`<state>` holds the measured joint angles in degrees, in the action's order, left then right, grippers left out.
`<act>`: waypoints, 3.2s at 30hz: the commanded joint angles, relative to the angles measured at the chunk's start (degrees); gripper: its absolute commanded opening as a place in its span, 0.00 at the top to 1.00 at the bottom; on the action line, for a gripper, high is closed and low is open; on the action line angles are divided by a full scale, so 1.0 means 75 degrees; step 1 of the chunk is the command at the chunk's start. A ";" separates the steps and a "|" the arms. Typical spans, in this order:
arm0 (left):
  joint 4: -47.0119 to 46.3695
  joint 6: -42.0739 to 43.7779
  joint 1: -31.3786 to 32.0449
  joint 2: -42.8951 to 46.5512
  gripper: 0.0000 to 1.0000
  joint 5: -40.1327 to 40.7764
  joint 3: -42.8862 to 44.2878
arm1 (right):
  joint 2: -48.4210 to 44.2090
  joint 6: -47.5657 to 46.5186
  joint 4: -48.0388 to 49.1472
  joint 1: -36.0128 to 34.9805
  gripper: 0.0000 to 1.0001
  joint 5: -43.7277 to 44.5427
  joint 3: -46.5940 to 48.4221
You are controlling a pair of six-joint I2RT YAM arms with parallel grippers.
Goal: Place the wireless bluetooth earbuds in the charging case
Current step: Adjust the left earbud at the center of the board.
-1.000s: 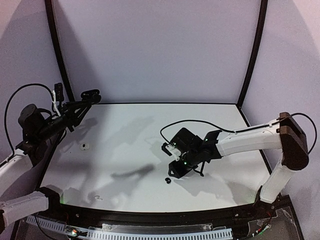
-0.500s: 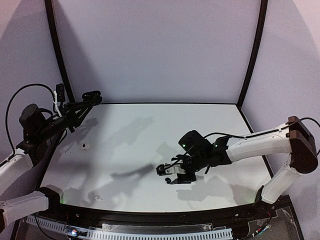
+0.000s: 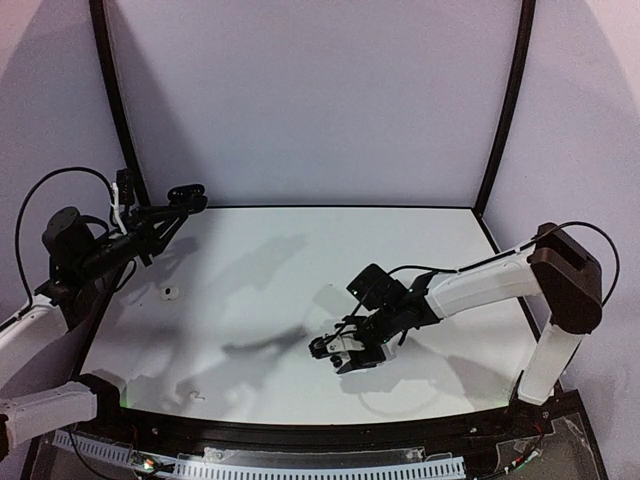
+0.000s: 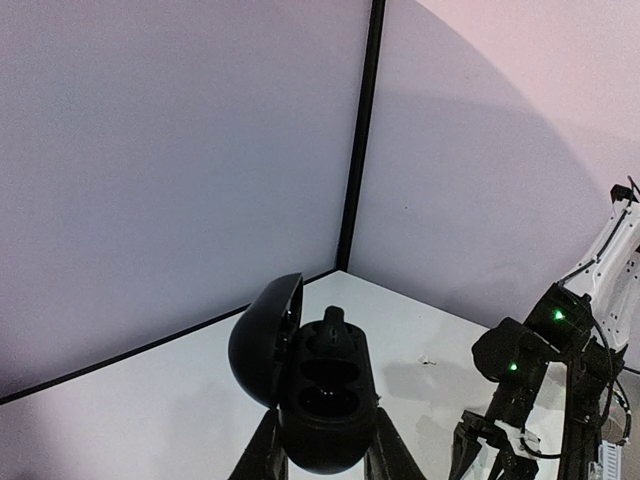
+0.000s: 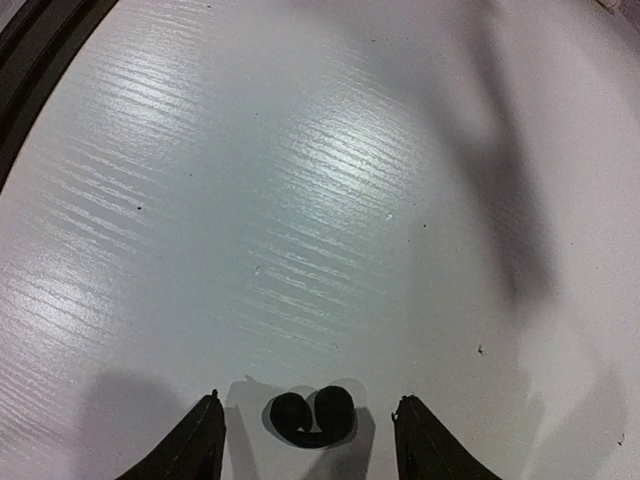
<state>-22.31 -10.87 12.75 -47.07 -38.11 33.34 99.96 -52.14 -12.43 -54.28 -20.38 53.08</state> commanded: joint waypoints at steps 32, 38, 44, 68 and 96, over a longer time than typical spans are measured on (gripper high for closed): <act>0.0060 0.0276 0.0022 0.0052 0.99 0.0055 0.0142 | 0.0684 0.4557 -0.1044 0.0580 0.83 0.0802 0.1297; -0.0160 0.0240 0.0024 -0.0017 0.99 0.0037 0.0049 | 0.0560 0.9785 -0.1414 0.0675 0.86 0.1889 0.1060; -0.0344 0.0163 0.0027 -0.0087 0.99 -0.0004 0.0021 | 0.1036 1.3164 -0.1902 0.0553 0.88 0.2458 0.1207; -0.0104 0.0399 0.0032 0.0032 0.99 0.0073 -0.0001 | 0.1332 1.2015 -0.2828 -0.0074 0.47 0.3784 0.3214; -0.0056 0.0505 0.0025 -0.0146 0.99 0.0066 0.0043 | 0.0602 0.4659 -0.2039 0.0057 0.63 0.1665 0.1837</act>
<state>-22.94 -7.86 12.75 -48.16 -37.89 33.36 102.87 -11.92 -30.63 -54.19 -4.95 68.03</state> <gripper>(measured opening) 0.201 0.368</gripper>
